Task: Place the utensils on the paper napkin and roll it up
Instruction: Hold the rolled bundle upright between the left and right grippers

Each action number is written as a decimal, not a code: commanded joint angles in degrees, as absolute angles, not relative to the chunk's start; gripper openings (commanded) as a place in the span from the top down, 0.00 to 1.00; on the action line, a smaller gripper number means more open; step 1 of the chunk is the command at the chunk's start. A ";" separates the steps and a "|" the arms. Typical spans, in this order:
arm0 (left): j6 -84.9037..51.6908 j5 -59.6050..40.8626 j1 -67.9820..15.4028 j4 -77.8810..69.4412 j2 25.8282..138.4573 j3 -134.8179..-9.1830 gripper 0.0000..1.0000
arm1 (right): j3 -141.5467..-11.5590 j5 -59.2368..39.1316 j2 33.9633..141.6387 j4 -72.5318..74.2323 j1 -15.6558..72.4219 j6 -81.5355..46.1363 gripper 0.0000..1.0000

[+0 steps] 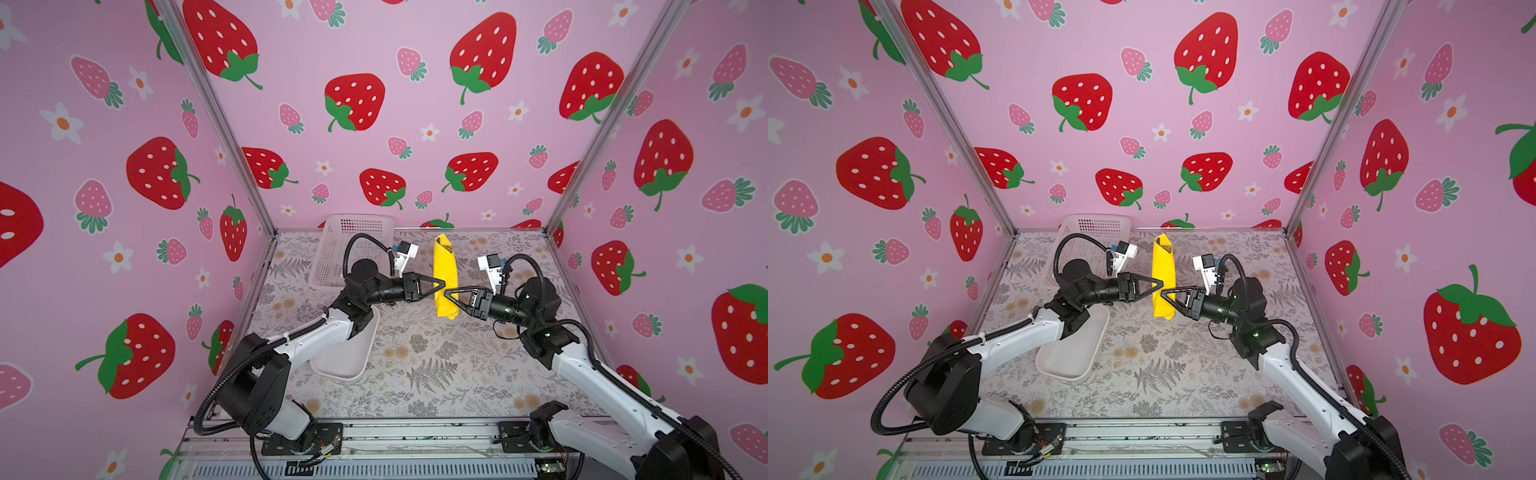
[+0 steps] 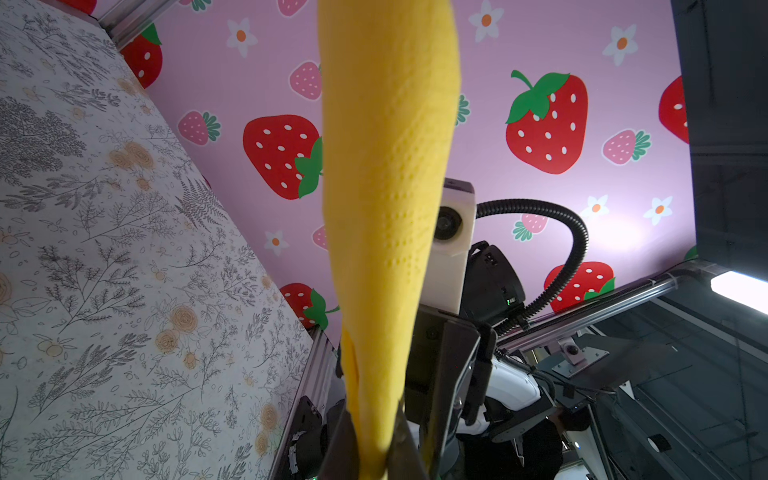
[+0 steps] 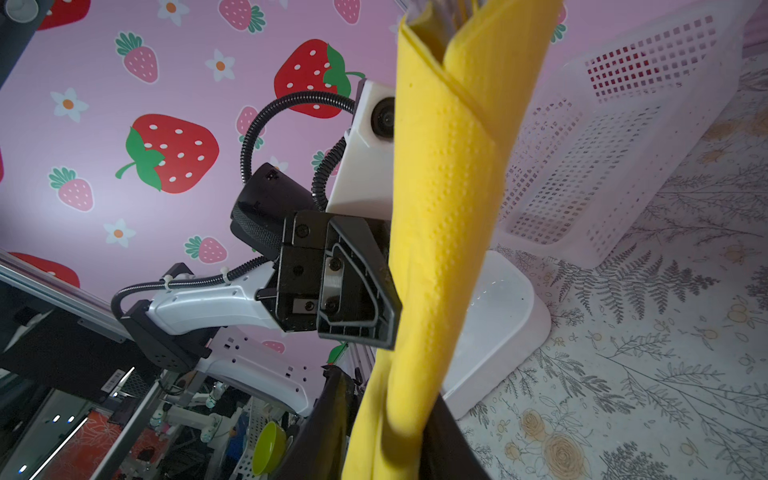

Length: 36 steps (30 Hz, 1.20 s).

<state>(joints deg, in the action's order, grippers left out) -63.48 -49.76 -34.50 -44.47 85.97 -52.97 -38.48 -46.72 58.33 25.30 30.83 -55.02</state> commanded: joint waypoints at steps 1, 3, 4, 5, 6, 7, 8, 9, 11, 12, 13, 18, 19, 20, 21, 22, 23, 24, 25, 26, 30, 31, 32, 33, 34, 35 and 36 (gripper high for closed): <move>-64.16 -51.16 -34.65 -47.02 84.89 -54.05 0.90 | -38.50 -48.26 58.11 30.41 30.77 -55.99 0.76; -64.07 -51.07 -34.71 -46.81 84.76 -53.88 0.89 | -38.54 -48.16 58.09 30.41 30.76 -55.91 0.79; -63.90 -51.07 -34.61 -46.55 84.72 -53.88 0.89 | -38.56 -48.13 58.00 30.41 30.77 -55.94 0.80; -63.73 -51.06 -34.65 -46.31 84.57 -53.79 0.88 | -38.50 -48.13 57.92 30.41 30.76 -55.93 0.82; -63.59 -51.10 -34.65 -46.00 84.56 -53.77 0.88 | -38.50 -47.99 57.94 30.41 30.76 -55.91 0.83; -63.42 -51.08 -34.69 -45.73 84.51 -53.76 0.88 | -38.54 -47.99 57.94 30.34 30.76 -55.86 0.84; -63.25 -51.07 -34.64 -45.47 84.51 -53.79 0.87 | -38.51 -47.99 57.92 30.32 30.76 -55.82 0.84; -62.98 -50.97 -34.70 -44.98 84.46 -53.76 0.86 | -38.50 -48.02 57.95 30.24 30.76 -55.69 0.85; -62.67 -50.80 -34.69 -44.41 84.49 -53.94 0.84 | -38.50 -47.90 57.78 29.97 30.76 -55.42 0.85; -62.66 -50.81 -34.71 -44.35 84.65 -54.03 0.83 | -38.41 -47.90 57.83 29.97 30.76 -55.37 0.86; -62.61 -50.80 -34.67 -44.22 84.80 -54.12 0.82 | -38.41 -47.90 57.79 29.89 30.76 -55.42 0.86; -62.75 -50.55 -34.68 -43.96 85.26 -54.66 0.77 | -38.57 -47.86 57.53 29.30 30.72 -54.91 0.86; -62.74 -50.56 -34.66 -44.03 85.34 -54.73 0.77 | -38.59 -47.91 57.55 29.06 30.76 -54.76 0.86; -62.76 -50.54 -34.64 -44.03 85.35 -54.76 0.77 | -38.67 -47.90 57.52 28.80 30.76 -54.60 0.86; -62.75 -50.50 -34.62 -44.04 85.47 -54.69 0.77 | -38.67 -47.84 57.53 28.42 30.76 -54.43 0.86; -62.75 -50.36 -34.61 -44.03 85.42 -54.76 0.77 | -38.76 -47.69 57.59 27.96 30.76 -54.11 0.86; -62.75 -50.27 -34.63 -44.03 85.42 -54.81 0.77 | -38.85 -47.60 57.64 27.52 30.76 -53.86 0.86; -62.75 -50.27 -34.68 -43.95 85.41 -54.84 0.77 | -38.85 -47.58 57.62 27.22 30.76 -53.75 0.86; -62.71 -50.19 -34.64 -43.95 85.36 -54.84 0.77 | -38.85 -47.58 57.62 27.10 30.76 -53.65 0.86; -62.67 -50.19 -34.63 -43.86 85.43 -54.92 0.77 | -38.85 -47.63 57.66 27.00 30.76 -53.55 0.86; -62.62 -49.75 -34.69 -43.87 85.73 -54.93 0.77 | -38.94 -47.97 57.60 26.24 30.81 -52.96 0.86; -62.67 -49.83 -34.63 -44.04 85.85 -54.97 0.79 | -38.98 -47.93 57.64 26.02 30.76 -52.79 0.86; -62.62 -49.79 -34.71 -44.11 85.87 -54.98 0.80 | -39.02 -47.99 57.59 25.77 30.76 -52.74 0.86; -62.58 -49.77 -34.63 -44.12 85.85 -55.10 0.81 | -38.94 -48.12 57.59 25.54 30.76 -52.52 0.86; -62.62 -49.70 -34.64 -44.21 85.87 -55.10 0.83 | -38.94 -48.06 57.54 25.34 30.76 -52.37 0.86; -62.59 -49.64 -34.63 -44.29 85.83 -55.11 0.84 | -38.94 -47.99 57.55 25.10 30.76 -52.22 0.86; -62.50 -49.66 -34.64 -44.32 85.87 -55.04 0.85 | -38.95 -47.90 57.48 24.88 30.76 -52.13 0.85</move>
